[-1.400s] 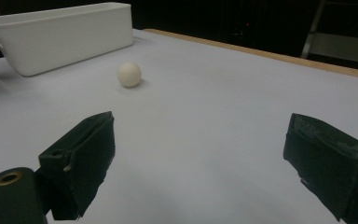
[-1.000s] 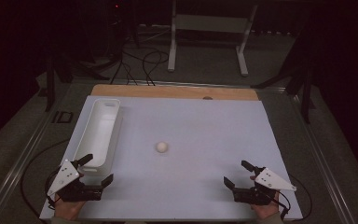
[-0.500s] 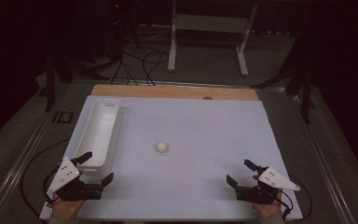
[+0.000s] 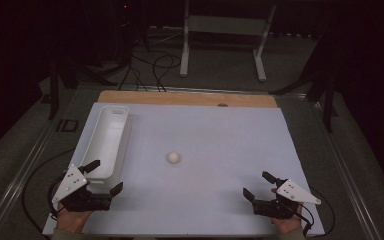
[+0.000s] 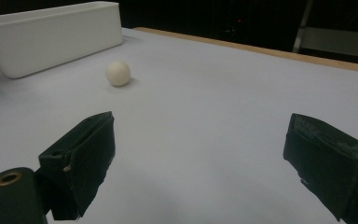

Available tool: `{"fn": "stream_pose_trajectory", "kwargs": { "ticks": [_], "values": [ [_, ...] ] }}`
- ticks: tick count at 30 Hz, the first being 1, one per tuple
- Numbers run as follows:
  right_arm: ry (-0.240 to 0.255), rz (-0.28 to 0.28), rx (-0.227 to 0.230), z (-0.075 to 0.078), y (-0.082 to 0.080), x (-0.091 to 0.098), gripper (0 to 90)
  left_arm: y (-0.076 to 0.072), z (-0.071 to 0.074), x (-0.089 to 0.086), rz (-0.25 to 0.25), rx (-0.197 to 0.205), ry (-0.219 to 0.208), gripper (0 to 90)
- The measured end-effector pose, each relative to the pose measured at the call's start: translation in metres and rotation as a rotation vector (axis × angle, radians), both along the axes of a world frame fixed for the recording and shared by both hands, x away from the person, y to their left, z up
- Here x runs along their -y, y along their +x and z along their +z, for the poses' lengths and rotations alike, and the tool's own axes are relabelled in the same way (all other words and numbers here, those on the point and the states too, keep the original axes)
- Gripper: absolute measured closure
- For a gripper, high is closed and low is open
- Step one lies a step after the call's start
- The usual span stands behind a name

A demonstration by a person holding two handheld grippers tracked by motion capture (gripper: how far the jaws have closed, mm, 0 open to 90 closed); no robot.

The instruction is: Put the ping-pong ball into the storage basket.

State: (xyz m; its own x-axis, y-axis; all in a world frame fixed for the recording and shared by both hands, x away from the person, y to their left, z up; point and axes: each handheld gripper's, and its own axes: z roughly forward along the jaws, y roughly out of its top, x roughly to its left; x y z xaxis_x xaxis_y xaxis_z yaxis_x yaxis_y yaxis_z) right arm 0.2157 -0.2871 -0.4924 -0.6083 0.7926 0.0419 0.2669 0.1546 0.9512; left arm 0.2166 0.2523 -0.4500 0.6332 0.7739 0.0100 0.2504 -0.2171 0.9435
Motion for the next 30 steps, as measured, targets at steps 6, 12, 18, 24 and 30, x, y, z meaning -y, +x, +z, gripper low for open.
{"fn": "stream_pose_trajectory", "kwargs": {
  "ticks": [6,12,18,24,30],
  "values": [
    [-0.003,-0.001,-0.003,-0.001,0.000,0.000,8.7,0.003,0.003,-0.001,-0.013,-0.007,-0.005,0.0],
    [-0.012,0.004,-0.008,-0.001,0.000,-0.002,8.7,0.006,0.007,0.004,-0.022,-0.020,0.009,0.0],
    [-0.020,0.002,-0.011,-0.002,0.000,-0.003,8.7,0.011,0.009,0.009,-0.033,-0.032,0.017,0.0],
    [-0.022,0.001,-0.009,-0.002,0.001,-0.003,8.7,0.016,0.009,0.013,-0.036,-0.043,0.024,0.0],
    [-0.019,0.001,-0.009,-0.002,0.001,-0.003,8.7,0.019,0.013,0.018,-0.036,-0.044,0.031,0.0]
  ]
}}
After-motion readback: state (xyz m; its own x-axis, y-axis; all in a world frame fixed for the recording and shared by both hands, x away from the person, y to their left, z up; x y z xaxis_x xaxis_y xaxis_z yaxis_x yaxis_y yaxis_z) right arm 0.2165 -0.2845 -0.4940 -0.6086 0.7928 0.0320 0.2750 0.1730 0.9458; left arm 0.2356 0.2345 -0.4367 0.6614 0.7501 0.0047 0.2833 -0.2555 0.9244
